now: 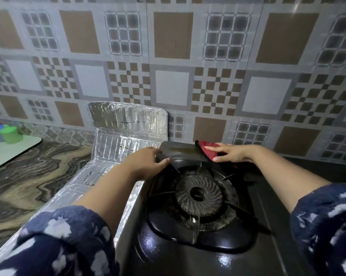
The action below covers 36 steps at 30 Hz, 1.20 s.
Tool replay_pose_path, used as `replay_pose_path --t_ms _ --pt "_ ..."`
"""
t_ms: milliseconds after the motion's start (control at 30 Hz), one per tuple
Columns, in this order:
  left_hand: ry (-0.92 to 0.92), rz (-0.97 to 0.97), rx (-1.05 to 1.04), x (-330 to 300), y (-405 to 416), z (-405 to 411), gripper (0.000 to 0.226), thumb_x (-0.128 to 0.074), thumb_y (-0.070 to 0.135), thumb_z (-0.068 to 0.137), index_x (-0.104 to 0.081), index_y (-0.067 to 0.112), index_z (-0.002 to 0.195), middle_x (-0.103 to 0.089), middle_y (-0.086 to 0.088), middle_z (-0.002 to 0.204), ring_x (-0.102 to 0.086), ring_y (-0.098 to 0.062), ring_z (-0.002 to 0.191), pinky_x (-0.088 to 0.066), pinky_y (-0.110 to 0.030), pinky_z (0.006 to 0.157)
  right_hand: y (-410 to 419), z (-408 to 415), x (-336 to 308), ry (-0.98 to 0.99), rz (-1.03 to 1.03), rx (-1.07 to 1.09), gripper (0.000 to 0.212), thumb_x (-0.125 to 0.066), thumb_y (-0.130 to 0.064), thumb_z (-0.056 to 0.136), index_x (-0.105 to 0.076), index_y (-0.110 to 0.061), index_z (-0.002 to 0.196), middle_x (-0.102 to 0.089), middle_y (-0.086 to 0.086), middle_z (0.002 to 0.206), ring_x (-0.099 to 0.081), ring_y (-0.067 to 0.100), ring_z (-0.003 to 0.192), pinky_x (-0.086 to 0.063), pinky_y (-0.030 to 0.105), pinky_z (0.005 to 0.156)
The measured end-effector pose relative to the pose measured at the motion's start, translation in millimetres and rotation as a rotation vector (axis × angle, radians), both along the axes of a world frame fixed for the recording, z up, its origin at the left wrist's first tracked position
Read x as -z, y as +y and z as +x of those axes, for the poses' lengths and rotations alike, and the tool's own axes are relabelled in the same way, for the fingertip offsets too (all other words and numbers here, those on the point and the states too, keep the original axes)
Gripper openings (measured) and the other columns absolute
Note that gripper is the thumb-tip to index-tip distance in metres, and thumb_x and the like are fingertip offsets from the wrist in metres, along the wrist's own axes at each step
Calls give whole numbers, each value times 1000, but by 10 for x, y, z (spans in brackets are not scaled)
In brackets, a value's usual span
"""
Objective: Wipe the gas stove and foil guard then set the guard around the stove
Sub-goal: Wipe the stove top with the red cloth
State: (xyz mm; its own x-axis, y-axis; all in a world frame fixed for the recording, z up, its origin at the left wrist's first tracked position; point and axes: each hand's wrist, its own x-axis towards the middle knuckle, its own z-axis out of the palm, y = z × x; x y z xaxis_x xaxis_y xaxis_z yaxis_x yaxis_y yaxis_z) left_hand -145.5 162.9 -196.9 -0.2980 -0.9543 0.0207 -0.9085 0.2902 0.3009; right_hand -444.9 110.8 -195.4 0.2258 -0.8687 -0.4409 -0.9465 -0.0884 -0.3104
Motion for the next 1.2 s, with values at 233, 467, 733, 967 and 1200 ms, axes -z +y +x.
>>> replay_pose_path --t_ms 233,467,733,967,1200 --pt "41 -25 -20 131 83 -25 50 -35 55 94 -60 23 124 -61 -2 130 -54 -24 121 -43 -33 96 -291 588 -50 17 33 -152 63 -45 -48 93 -6 -51 142 5 4 159 1 28 145 -4 46 116" --pt "20 -59 -23 174 97 -7 57 -32 58 93 -52 25 135 -48 5 144 -45 -20 131 -40 -37 103 -512 867 -94 -28 83 -276 72 -53 -50 88 -7 -49 144 -4 1 158 -5 23 145 -7 47 117" --pt "7 -50 -77 165 123 -28 69 -22 63 79 -56 30 129 -59 -1 133 -53 -25 122 -45 -38 96 -765 1215 53 -74 -50 -301 67 -46 -60 87 -11 -50 143 -21 4 155 -25 26 138 -21 42 114" --pt "-45 -57 -94 170 94 -33 52 -31 57 93 -57 29 127 -59 -2 132 -53 -27 122 -46 -36 93 -779 1070 27 -134 -225 -148 38 -46 -34 96 -46 -29 134 -50 4 138 -49 25 120 -35 38 105" --pt "-27 -15 -52 130 64 14 55 -27 61 93 -57 28 126 -63 -7 124 -55 -28 116 -44 -34 87 -366 1256 -557 -240 -383 -113 38 -47 -35 96 -44 -38 133 -58 1 118 -54 21 100 -44 33 83"
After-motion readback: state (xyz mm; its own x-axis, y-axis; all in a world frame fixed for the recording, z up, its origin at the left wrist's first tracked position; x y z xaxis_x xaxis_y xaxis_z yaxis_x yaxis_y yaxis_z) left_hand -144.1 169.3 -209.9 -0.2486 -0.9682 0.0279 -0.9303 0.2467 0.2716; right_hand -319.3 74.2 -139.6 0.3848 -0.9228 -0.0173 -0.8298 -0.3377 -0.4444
